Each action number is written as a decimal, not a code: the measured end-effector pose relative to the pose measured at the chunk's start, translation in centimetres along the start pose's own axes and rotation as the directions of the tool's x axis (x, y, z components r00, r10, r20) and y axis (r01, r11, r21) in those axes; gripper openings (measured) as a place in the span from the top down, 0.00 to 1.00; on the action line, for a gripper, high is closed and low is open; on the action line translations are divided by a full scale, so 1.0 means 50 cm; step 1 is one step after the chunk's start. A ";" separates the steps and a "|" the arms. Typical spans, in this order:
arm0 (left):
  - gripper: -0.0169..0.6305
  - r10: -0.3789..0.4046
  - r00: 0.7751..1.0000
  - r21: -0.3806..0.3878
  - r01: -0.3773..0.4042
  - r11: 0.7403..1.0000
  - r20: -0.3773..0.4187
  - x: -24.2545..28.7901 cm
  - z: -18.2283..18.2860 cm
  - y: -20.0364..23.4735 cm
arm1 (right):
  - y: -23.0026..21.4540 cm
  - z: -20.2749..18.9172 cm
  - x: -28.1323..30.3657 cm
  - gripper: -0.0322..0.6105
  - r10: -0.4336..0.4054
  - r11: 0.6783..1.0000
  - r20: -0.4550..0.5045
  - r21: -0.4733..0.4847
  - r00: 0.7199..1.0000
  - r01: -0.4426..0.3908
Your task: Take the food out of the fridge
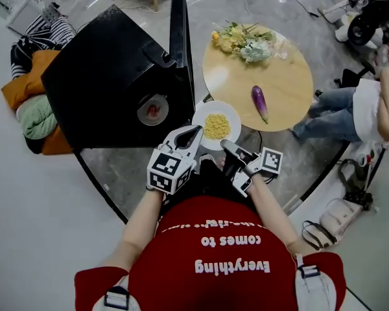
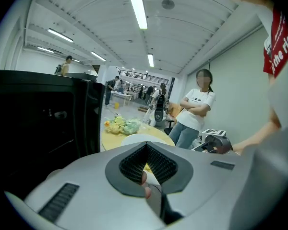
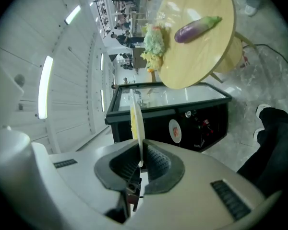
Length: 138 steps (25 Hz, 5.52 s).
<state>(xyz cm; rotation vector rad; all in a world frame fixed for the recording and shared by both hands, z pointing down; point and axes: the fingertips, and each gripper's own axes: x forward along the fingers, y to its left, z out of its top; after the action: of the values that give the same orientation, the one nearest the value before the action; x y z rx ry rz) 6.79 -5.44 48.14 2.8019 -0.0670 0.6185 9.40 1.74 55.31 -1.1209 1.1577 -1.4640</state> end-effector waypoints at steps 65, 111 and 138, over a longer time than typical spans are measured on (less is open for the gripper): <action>0.97 -0.128 0.918 0.073 0.167 0.983 -0.376 0.420 -0.186 -0.106 | -0.350 0.326 -0.085 0.66 -0.574 0.791 0.253 0.417 0.779 0.448; 0.97 0.218 0.971 -0.220 -0.234 0.947 -0.094 0.006 -0.164 0.150 | -0.059 -0.029 0.184 0.93 0.051 0.999 -0.080 0.011 0.995 -0.050; 0.97 0.520 0.831 -0.461 -0.547 0.698 -0.199 -0.143 -0.409 0.390 | -0.344 -0.153 0.463 0.71 -0.299 0.954 -0.343 -0.124 0.890 0.273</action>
<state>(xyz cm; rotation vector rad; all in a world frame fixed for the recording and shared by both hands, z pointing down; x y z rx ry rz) -10.03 -18.73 67.87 2.2237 -0.9310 0.6744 -3.76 -17.78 73.64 -1.1394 1.3445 -1.9307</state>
